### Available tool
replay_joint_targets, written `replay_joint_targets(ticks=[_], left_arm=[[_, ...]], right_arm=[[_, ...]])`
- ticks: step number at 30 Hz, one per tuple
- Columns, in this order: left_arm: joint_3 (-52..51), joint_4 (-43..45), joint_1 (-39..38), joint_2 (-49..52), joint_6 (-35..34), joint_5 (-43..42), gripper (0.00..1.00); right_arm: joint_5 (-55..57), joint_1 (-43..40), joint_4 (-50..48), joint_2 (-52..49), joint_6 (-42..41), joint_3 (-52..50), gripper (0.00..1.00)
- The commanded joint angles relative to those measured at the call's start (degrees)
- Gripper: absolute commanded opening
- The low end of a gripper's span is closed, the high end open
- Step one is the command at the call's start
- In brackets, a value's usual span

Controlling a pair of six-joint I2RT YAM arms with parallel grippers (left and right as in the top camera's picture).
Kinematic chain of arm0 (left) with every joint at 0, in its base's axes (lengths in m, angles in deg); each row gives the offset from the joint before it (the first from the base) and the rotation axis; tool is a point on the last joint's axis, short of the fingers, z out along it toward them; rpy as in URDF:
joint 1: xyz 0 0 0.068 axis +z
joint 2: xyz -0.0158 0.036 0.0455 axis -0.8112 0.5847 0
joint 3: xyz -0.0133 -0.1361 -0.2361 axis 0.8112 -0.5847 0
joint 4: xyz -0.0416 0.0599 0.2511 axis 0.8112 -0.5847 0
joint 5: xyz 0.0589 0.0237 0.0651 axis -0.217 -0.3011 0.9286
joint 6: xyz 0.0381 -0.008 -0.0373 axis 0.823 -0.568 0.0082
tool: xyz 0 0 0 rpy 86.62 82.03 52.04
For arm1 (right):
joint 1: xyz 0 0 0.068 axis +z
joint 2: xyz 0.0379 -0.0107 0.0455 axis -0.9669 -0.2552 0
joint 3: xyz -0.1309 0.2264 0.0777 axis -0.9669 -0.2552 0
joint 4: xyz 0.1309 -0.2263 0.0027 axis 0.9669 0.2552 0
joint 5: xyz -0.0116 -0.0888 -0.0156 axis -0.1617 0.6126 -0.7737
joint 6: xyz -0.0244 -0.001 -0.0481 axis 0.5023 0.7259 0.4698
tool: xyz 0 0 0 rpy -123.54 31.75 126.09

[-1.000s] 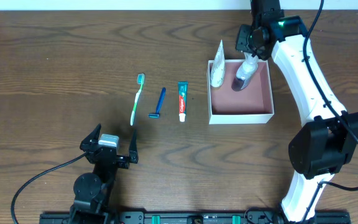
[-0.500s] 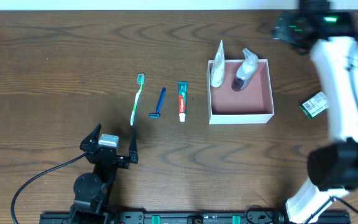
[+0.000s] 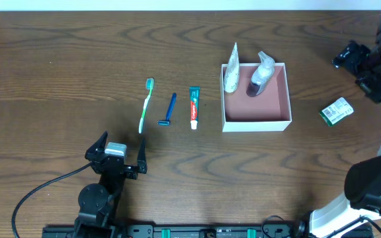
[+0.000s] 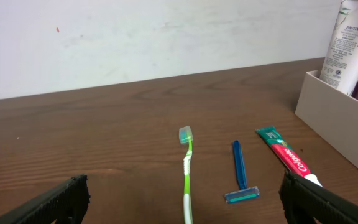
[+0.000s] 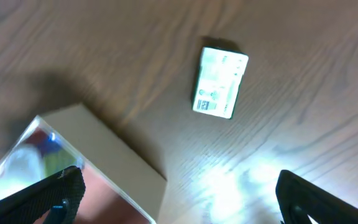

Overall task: Pack container
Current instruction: 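Release the bottle and raise right gripper out of the box, then lower right gripper onto the green-white soap bar and grasp it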

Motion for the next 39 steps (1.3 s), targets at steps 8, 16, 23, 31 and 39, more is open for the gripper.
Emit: replay_joint_targets(ticks=[8, 16, 23, 31, 39], left_arm=[[-1.8, -0.9, 0.3, -0.3, 0.9, 0.1, 0.98], [-1.8, -0.9, 0.3, -0.3, 0.9, 0.1, 0.98], [-1.8, -0.9, 0.3, -0.3, 0.9, 0.1, 0.98], [-1.8, -0.9, 0.3, -0.3, 0.9, 0.1, 0.98], [-1.8, -0.9, 0.3, -0.3, 0.9, 0.1, 0.98]], right_arm=[[0.3, -6.2, -9.7, -0.5, -8.7, -16.7, 0.99], [1.4, -7.9, -19.4, -0.5, -5.4, -26.3, 0.99], [-0.3, -8.6, -22.3, -2.0, -3.8, -27.1, 0.99], [-0.4, -8.6, -25.3, -5.0, -3.8, -27.0, 0.99], [-1.8, -8.5, -26.0, -9.0, -4.0, -26.1, 0.98]])
